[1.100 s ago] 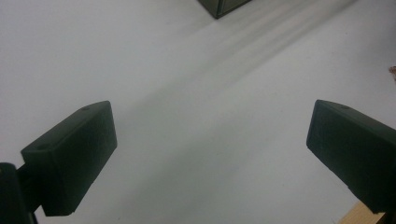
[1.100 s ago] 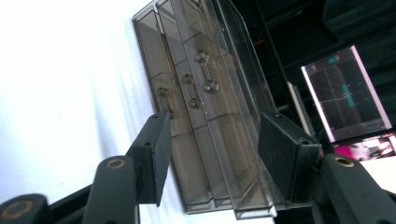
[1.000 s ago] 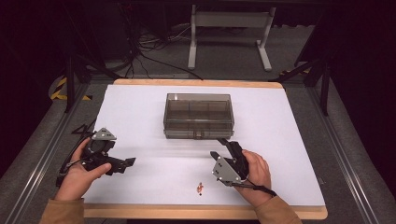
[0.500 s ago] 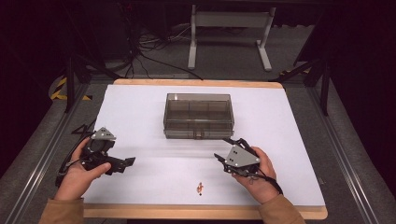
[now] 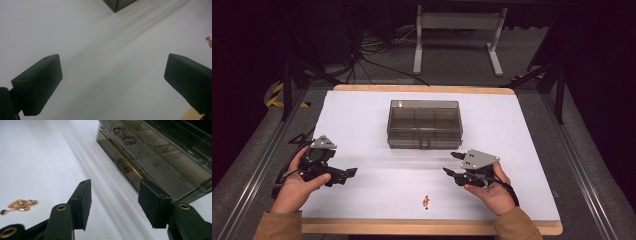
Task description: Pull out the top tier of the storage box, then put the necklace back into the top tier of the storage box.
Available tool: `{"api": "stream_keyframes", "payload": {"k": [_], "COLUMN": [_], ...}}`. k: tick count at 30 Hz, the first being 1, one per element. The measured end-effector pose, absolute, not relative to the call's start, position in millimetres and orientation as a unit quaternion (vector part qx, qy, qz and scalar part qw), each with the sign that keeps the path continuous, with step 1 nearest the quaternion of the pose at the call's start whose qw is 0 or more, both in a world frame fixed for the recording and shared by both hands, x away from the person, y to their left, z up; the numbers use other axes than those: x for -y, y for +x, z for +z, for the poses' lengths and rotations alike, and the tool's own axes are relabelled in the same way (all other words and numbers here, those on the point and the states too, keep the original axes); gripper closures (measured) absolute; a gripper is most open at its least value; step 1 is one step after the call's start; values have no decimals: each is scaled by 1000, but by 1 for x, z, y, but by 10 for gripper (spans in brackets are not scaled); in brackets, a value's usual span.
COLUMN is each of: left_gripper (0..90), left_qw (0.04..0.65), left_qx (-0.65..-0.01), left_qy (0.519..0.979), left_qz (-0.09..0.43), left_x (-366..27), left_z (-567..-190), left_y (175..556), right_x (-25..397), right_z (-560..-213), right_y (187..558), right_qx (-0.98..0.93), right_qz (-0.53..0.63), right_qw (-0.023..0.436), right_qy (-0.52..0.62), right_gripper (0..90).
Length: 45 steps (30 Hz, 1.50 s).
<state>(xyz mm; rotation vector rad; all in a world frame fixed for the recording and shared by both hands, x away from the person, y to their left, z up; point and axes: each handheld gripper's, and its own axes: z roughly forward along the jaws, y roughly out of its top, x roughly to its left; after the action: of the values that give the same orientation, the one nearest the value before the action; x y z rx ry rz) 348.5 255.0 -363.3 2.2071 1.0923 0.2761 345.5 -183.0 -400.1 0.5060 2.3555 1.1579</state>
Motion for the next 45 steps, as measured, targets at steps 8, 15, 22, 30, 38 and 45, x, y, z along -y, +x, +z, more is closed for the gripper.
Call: {"api": "stream_keyframes", "payload": {"k": [8, 15, 22, 30, 38, 45], "left_gripper": [23, 23, 23, 23, 23, 23], "left_qw": [328, 328, 331, 330, 329, 329], "left_qx": [-421, -422, -424, -423, -424, -431], "left_qy": [839, 839, 836, 837, 837, 834], "left_qz": [106, 105, 106, 105, 106, 105], "left_x": [-258, -259, -259, -258, -259, -264], "left_z": [-362, -363, -362, -362, -362, -363], "left_y": [348, 348, 350, 350, 349, 345], "right_x": [189, 195, 199, 202, 203, 198], "right_z": [-395, -387, -379, -369, -357, -344], "right_y": [349, 355, 360, 366, 372, 383], "right_qx": [-867, -869, -873, -867, -874, -884], "right_qz": [410, 410, 413, 424, 415, 404], "right_qw": [193, 179, 162, 161, 161, 147], "right_qy": [208, 210, 203, 207, 198, 184], "right_gripper": [529, 529, 555, 564, 587, 595]}}
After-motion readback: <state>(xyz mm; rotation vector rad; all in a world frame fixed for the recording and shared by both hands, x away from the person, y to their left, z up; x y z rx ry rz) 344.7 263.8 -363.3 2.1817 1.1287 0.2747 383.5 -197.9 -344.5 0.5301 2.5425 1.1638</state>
